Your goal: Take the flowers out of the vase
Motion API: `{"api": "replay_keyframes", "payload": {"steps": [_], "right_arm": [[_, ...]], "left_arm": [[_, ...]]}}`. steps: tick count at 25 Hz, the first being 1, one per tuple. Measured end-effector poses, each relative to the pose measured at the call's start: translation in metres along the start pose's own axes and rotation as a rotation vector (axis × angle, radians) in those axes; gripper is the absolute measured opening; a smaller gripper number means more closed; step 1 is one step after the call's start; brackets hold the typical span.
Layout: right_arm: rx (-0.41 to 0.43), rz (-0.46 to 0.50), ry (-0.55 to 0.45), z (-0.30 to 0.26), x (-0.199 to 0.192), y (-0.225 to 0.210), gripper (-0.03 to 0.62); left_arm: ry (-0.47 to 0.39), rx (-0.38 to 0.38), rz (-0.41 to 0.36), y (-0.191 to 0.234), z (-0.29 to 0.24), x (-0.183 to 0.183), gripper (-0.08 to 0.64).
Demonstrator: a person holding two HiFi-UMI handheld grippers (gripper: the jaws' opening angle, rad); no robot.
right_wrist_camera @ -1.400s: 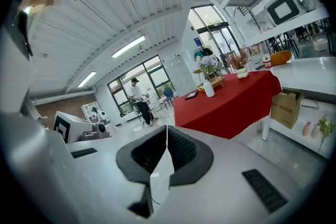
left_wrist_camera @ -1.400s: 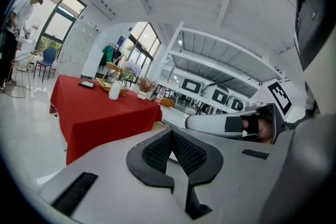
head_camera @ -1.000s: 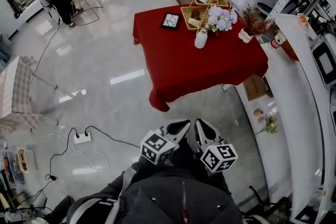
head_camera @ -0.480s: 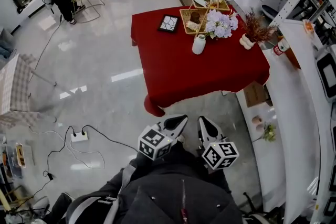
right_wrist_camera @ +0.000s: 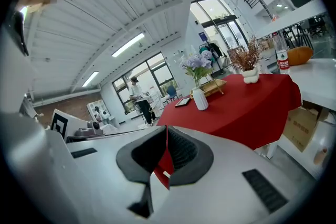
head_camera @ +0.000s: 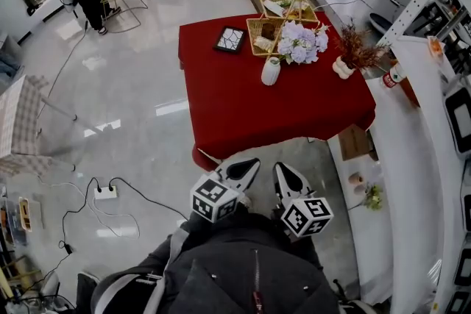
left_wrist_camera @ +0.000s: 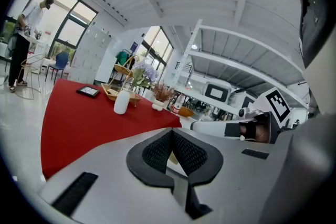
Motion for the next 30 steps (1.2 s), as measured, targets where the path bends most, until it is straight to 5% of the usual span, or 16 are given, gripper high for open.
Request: {"api": "replay_keyframes", "payload": {"steps": [30], "right_arm": [[0.003,-0.028,0.024,-0.022,0.008,-0.043,0.012]], "left_arm": [[-0.003,0.058,0.049,0.013,-0.038,0.01,0.008]]}}
Point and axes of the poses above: the fingertips, and each gripper's own axes: z backward along the fingers, y to its left, x out of its top, the point moved 2 cm from there along z, backward along the fingers, and after that the axes turned 14 degrees about y, right-handed, at the moved point
